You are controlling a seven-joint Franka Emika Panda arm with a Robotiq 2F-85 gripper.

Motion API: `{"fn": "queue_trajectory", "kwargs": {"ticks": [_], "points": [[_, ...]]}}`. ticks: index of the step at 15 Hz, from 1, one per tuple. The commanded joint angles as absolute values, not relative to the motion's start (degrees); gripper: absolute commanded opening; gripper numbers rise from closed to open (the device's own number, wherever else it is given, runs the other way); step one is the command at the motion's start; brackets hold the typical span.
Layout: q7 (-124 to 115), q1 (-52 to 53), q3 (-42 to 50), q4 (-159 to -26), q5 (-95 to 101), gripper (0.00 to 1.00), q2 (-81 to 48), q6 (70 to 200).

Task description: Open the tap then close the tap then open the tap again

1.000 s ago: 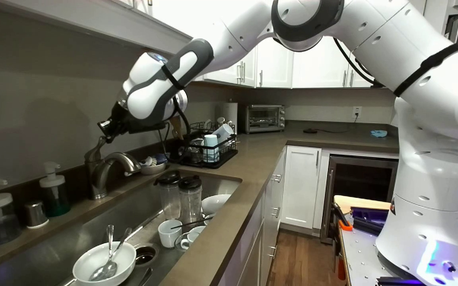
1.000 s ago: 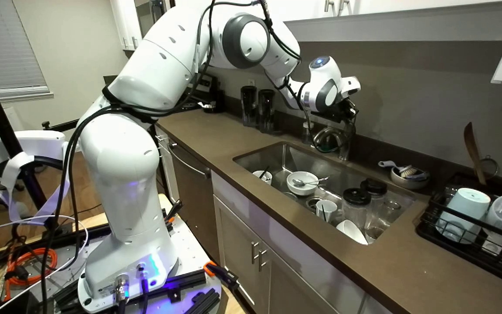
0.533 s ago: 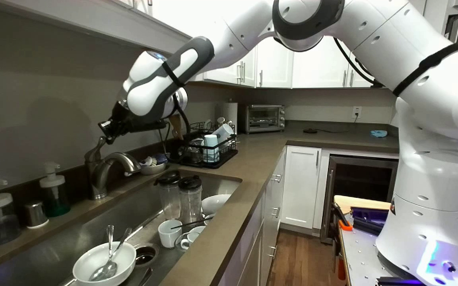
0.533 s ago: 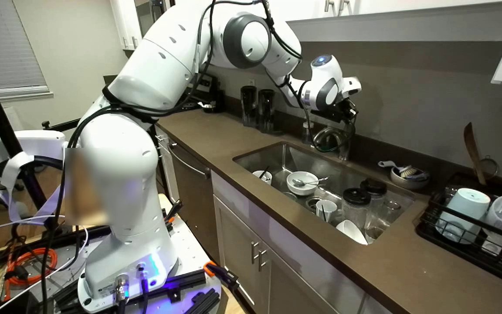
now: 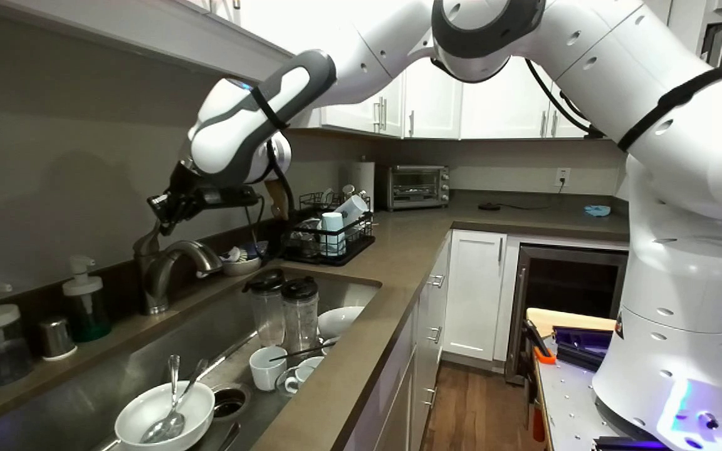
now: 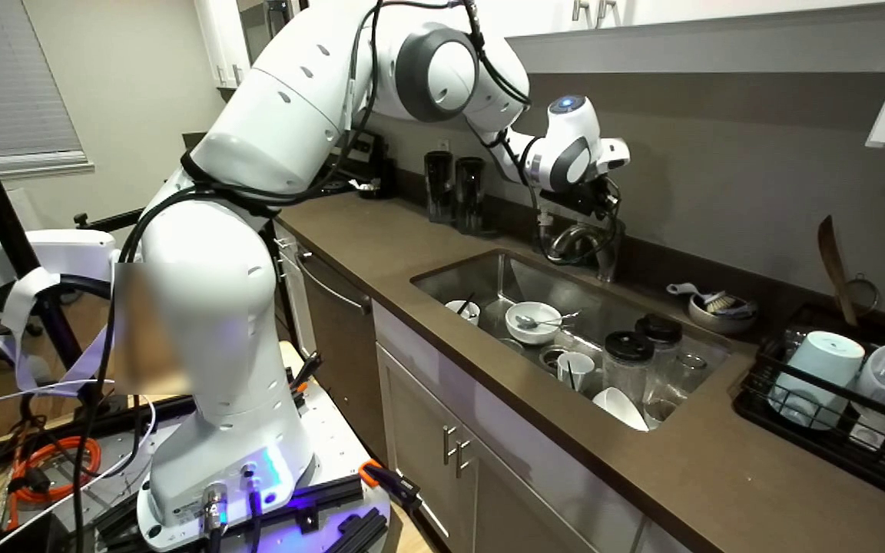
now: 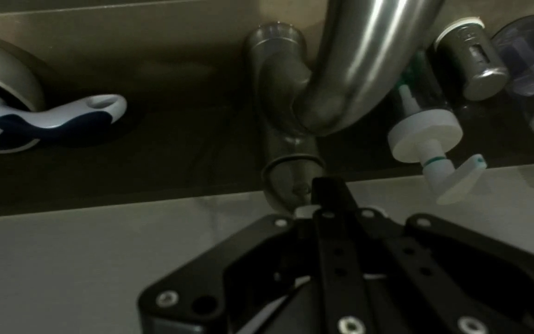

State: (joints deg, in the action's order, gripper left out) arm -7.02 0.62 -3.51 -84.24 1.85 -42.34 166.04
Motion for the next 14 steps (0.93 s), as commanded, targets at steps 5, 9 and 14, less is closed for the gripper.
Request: {"fn": "queue_trajectory", "kwargs": {"ticks": [5,9,14], "points": [[-6.7,3.9,1.3,-84.3,2.2,0.00,-42.2,169.0],[-6.2,4.2,1.3,-84.4,1.3,0.00,-42.2,170.5],[-6.8,4.2,1.5,-84.7,0.8,0.00,-42.8,174.6]]}}
